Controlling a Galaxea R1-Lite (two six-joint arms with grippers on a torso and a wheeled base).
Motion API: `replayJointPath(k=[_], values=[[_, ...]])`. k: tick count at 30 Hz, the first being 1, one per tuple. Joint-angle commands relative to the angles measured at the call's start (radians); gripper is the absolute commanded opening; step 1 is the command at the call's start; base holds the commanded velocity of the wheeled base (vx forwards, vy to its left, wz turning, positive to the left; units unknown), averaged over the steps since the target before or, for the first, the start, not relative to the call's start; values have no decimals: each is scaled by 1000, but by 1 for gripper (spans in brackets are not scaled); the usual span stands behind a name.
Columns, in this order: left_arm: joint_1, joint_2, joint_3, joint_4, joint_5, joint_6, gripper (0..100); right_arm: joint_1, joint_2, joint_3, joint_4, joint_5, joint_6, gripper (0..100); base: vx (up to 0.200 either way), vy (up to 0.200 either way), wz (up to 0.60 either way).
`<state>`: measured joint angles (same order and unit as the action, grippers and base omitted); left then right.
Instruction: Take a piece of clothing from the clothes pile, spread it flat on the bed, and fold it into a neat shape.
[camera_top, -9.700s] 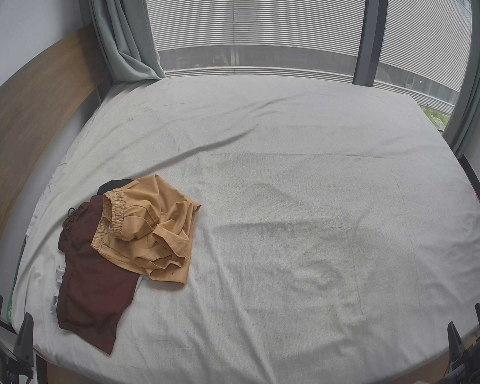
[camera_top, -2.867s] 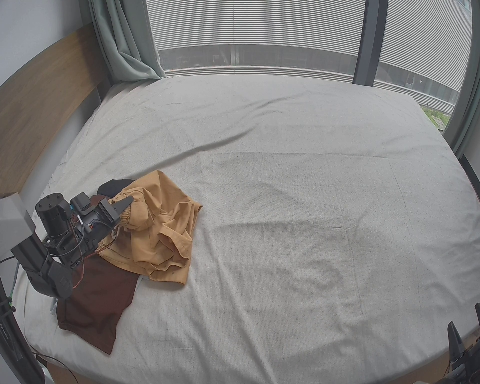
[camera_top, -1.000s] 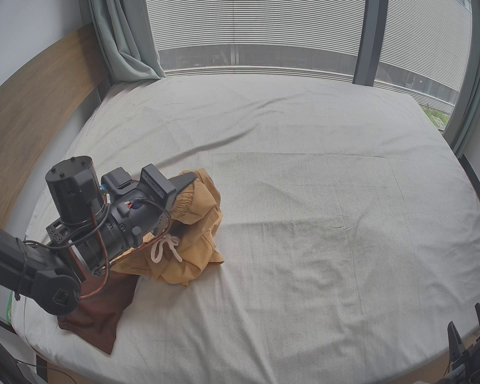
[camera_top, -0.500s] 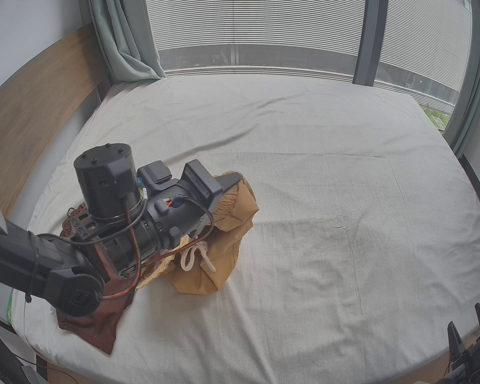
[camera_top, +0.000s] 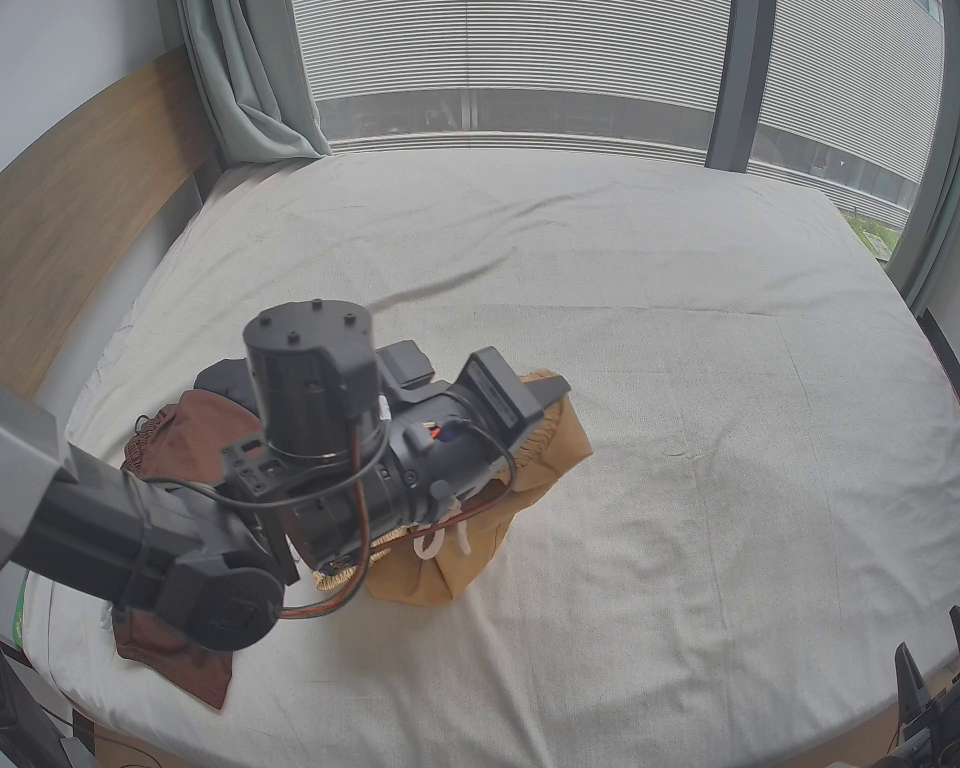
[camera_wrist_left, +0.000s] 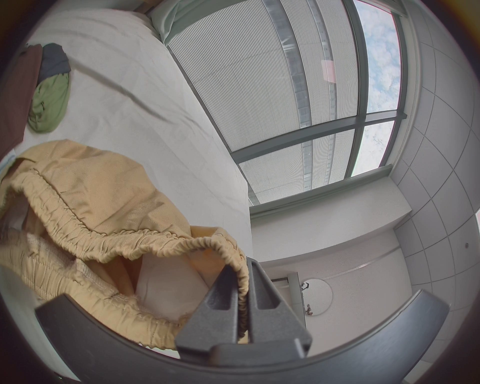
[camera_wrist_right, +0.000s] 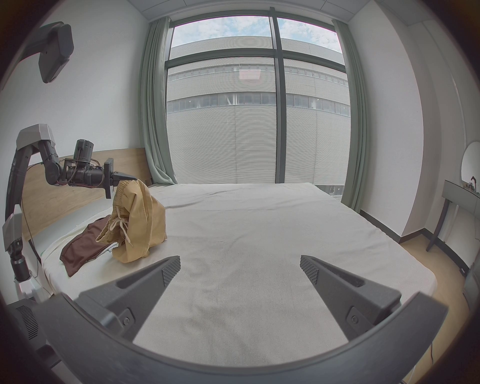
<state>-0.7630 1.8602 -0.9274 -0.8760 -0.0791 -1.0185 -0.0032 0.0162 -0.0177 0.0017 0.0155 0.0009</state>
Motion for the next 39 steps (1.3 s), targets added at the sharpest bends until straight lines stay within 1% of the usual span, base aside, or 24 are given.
replayJointPath(k=[1, 11, 13, 14, 18, 23, 26, 27, 31, 34, 38, 39], values=[[-45, 86, -50, 5, -4, 0, 0, 0, -4, 18, 0, 0, 1, 100, 0, 0, 0], [-114, 171, -133, 11, -11, -3, 0, 0, -5, 18, 0, 0, -1, 100, 0, 0, 0], [-121, 171, -146, 12, -11, -12, 0, 0, -5, 18, 0, 1, -1, 100, 0, 0, 0], [-131, 166, -163, 14, -11, -35, 0, 0, -5, 18, 0, 0, 1, 100, 0, 0, 0], [-154, 148, -212, 51, -11, -74, 0, 0, -5, 18, 0, 0, -1, 100, 0, 0, 0], [-187, 132, -281, 117, -11, -87, 0, 0, -5, 18, 0, 0, 1, 100, 0, 0, 0], [-200, 120, -323, 129, -10, -120, 0, 0, -5, 18, 0, 0, 1, 100, 0, 0, 0], [-210, 112, -358, 153, -10, -140, 0, 0, -5, 18, 0, 0, 1, 100, 0, 0, 0], [-225, 94, -456, 250, -5, -164, 0, 0, -5, 18, 0, 1, -2, 100, 0, 0, 0], [-231, 80, -545, 296, 1, -252, 0, 0, -5, 18, 0, 0, -2, 100, 0, 0, 0], [-220, 74, -633, 339, 9, -324, 0, 0, -5, 18, 0, 0, -1, 100, 0, 0, 0], [-211, 60, -660, 359, 18, -354, 0, 0, -5, 18, 0, 1, -2, 100, 0, 0, 0]])
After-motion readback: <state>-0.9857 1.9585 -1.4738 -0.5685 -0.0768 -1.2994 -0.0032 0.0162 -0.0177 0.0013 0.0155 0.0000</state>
